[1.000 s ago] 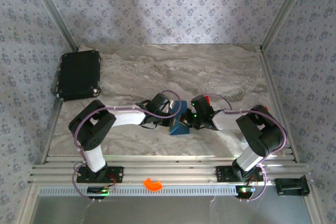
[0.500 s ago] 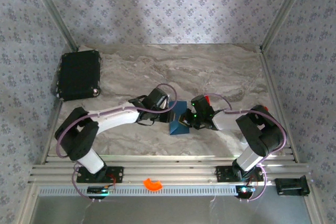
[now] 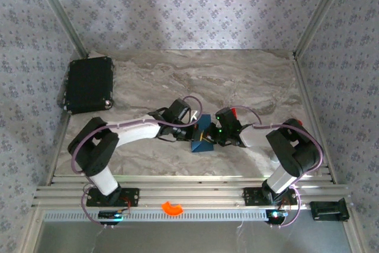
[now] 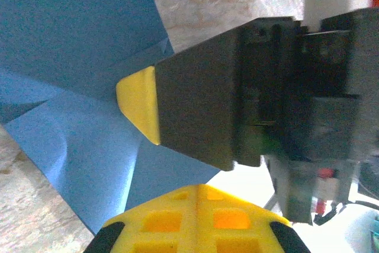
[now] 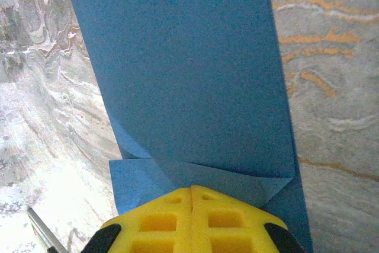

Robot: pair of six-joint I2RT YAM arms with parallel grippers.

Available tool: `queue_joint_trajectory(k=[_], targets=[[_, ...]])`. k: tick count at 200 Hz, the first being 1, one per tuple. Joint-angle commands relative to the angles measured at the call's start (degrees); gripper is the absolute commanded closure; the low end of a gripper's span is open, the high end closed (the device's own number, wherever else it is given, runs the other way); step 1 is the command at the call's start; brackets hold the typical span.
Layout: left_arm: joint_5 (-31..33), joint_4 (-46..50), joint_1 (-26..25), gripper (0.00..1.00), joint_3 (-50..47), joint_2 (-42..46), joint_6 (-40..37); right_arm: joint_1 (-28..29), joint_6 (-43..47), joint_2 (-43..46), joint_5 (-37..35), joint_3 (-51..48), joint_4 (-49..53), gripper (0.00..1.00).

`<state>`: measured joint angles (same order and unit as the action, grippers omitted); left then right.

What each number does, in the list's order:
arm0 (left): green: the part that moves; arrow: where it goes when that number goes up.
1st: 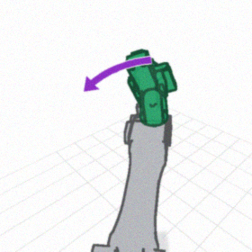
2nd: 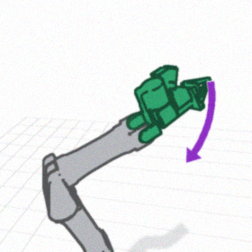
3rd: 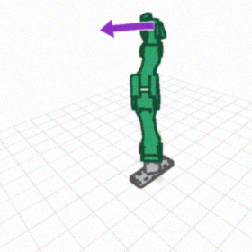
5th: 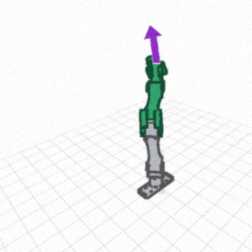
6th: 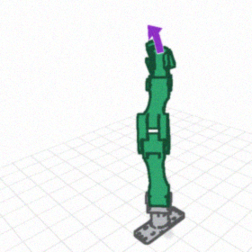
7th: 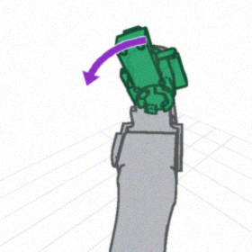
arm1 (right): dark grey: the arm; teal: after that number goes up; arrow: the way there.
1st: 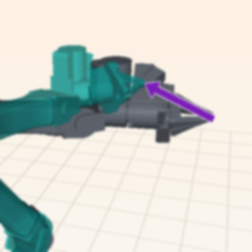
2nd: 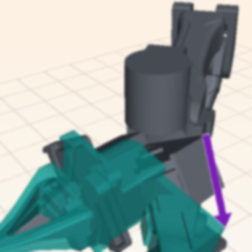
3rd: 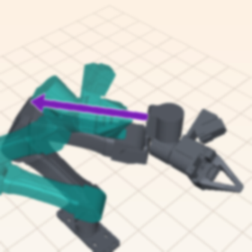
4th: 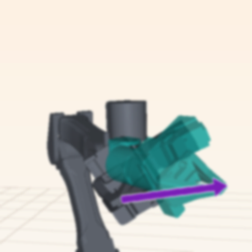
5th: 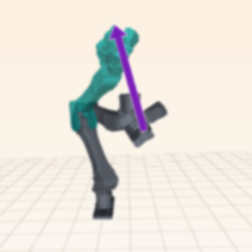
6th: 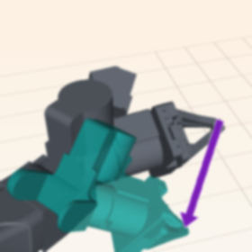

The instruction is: Fold a paper plane with a square sheet of paper (pick it up from the middle)

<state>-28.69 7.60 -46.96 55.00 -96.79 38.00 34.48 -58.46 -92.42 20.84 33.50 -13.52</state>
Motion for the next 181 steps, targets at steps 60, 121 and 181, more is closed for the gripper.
queue_joint_trajectory(k=[60, 121, 181], targets=[[-4.63, -1.77, 0.5, 1.0, 0.51, -5.92, 0.38, -0.57, 0.68, -2.17, -3.0, -2.72, 6.14, 0.95], [-4.38, -2.84, 0.73, 1.0, -1.88, -7.36, 0.22, -0.6, 0.48, -2.41, -2.91, -3.43, 5.59, 0.94], [-4.95, -4.52, 0.73, 1.0, -4.99, -7.27, 0.52, -0.7, 0.37, -2.63, -2.82, -3.5, 5.33, 0.94]])
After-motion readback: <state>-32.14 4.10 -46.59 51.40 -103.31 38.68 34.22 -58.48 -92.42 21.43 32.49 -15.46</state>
